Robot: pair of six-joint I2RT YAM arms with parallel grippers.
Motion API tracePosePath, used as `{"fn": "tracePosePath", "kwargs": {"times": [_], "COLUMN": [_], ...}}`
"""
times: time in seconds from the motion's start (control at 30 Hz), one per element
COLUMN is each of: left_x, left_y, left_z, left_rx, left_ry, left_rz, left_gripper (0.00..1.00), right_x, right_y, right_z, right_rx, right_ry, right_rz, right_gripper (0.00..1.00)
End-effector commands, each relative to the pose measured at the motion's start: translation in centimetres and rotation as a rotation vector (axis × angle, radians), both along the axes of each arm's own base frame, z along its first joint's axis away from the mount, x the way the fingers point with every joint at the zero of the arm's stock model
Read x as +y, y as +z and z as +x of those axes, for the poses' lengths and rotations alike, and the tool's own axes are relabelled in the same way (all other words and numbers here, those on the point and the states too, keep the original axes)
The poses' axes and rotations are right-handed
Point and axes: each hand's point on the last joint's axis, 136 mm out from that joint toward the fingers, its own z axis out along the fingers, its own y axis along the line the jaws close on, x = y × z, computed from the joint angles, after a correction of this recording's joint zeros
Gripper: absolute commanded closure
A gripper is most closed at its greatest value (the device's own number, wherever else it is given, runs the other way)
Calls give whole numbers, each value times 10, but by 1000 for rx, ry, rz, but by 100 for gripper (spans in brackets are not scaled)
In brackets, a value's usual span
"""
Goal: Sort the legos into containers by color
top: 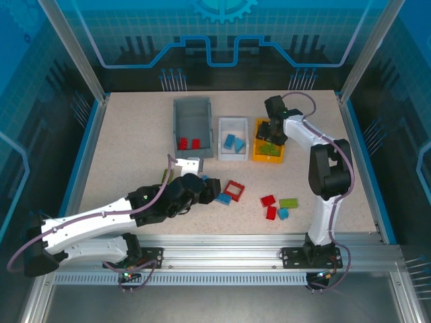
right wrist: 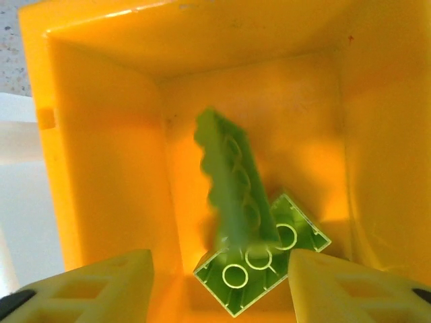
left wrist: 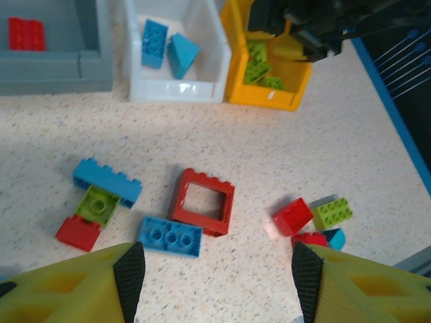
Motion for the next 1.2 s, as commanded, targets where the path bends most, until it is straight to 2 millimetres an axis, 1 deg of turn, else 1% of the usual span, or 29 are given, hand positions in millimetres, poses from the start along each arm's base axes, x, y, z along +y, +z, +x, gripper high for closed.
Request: {"fn": "tracePosePath", "kwargs": {"times": [0.0,0.13,0.23,0.27,0.3,0.33,0.4,0.43,0.5,0.57,0.6,0.67,0.73,0.77,0.83,0.9,1.03,1.17], "left_x": [19,31,35,34,31,25,6,-4,-18,-34,-40,-52,-55,-56,-60,-66,-72,-74], "left_y": [-3,-12,-21,-25,-27,-30,-30,-31,-37,-50,-57,-76,-95,-104,-117,-128,-146,-162], "left_z": [-1,1,3,4,5,6,8,9,15,23,27,37,47,52,61,66,71,70], "left_rx": [48,100,139,160,176,195,196,201,214,238,253,303,373,403,432,452,491,531], "left_ry": [64,98,95,87,75,47,-41,-86,-140,-197,-219,-255,-255,-257,-263,-284,-316,-322], "left_rz": [13,25,36,34,25,12,-1,10,64,146,178,246,296,313,339,342,370,373], "left_gripper": [37,37,37,37,37,37,37,37,37,40,41,46,51,52,53,54,59,63], "right_x": [-2,5,19,27,32,41,60,70,81,88,86,83,79,77,76,74,65,62], "right_y": [43,84,116,125,131,138,147,146,145,140,127,118,111,108,103,101,97,99], "right_z": [-5,-16,-33,-42,-50,-62,-89,-105,-137,-171,-185,-213,-233,-242,-257,-266,-273,-273], "right_rx": [-81,-181,-283,-324,-357,-398,-478,-503,-537,-548,-526,-515,-503,-502,-504,-512,-497,-497], "right_ry": [11,50,115,149,177,221,320,365,434,479,489,495,482,477,475,465,422,405], "right_rz": [18,26,10,10,12,25,74,97,131,162,171,215,264,300,374,424,445,436], "right_gripper": [41,44,44,44,44,44,41,40,40,41,41,42,42,42,42,41,41,41]}}
